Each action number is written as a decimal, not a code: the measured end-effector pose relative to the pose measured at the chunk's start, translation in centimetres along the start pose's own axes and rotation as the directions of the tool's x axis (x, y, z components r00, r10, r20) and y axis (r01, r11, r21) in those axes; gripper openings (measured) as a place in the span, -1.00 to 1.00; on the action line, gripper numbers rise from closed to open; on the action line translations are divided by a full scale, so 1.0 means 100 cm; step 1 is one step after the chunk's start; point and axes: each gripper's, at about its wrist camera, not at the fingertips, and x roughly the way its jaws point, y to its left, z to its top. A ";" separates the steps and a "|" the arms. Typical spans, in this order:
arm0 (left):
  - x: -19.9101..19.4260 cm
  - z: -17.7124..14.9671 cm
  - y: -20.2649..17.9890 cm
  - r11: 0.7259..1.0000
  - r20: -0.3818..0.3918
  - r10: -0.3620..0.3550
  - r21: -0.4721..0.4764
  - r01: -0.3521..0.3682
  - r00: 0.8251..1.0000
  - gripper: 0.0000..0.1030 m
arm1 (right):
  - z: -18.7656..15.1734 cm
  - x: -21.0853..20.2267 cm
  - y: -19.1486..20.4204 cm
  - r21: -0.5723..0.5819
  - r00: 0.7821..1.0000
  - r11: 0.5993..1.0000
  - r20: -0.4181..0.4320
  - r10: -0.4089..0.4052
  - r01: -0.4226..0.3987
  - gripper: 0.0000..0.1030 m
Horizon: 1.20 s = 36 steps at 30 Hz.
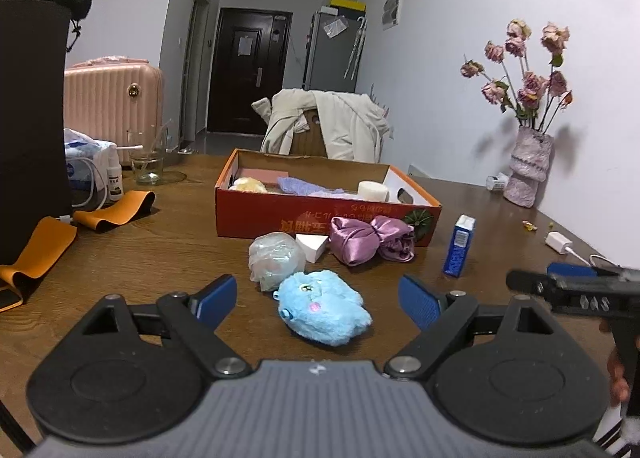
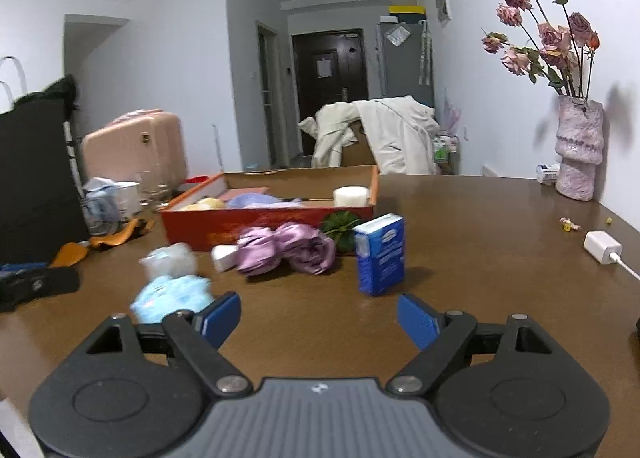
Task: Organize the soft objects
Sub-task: 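Grasp the blue tissue pack with both tools together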
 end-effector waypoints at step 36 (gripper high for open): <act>0.060 -0.012 -0.020 0.994 -0.151 -0.113 -0.015 0.112 0.982 0.57 | -0.001 0.019 0.032 -0.057 0.963 0.966 -0.117 0.245 -0.252 0.09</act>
